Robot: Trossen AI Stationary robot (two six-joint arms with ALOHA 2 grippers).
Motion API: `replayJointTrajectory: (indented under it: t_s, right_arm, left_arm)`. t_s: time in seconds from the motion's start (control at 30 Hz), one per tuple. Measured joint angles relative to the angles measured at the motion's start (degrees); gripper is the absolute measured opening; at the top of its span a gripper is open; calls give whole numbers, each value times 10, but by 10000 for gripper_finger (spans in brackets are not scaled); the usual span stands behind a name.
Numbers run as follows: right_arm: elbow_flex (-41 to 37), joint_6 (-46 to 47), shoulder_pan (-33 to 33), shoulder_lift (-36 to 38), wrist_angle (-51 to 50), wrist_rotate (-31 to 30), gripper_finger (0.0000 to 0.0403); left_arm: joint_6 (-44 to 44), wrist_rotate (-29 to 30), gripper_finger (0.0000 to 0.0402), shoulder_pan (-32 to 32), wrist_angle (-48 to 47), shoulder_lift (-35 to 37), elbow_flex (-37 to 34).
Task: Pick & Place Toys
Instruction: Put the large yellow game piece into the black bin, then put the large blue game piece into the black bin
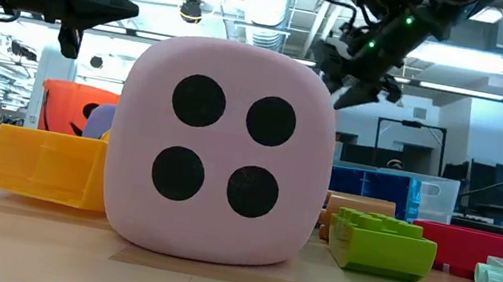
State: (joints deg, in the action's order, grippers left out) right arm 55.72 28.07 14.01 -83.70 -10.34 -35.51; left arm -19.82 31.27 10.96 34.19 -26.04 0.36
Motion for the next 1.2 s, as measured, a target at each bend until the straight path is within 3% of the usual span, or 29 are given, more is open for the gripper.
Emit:
replayJointTrajectory:
  t_s: [0.3,0.4,0.63,0.83,1.0,1.2]
  right_arm:
    - [0,-13,-54,0,-5,41,296]
    - [0,-16,-114,0,-29,44,301]
    - [0,-11,-290,0,-25,-27,301]
    - [0,83,-395,0,-25,-29,302]
    - [0,114,-421,0,-26,6,315]
    - [0,110,-409,-12,-40,66,372]
  left_arm:
    - [-11,0,0,0,-24,0,0]
    - [-19,0,0,0,-24,0,0]
    - [-19,0,0,0,-25,0,0]
    - [-46,0,0,0,-24,0,0]
    - [-65,0,0,0,-24,0,0]
    - [-65,0,0,0,-24,0,0]
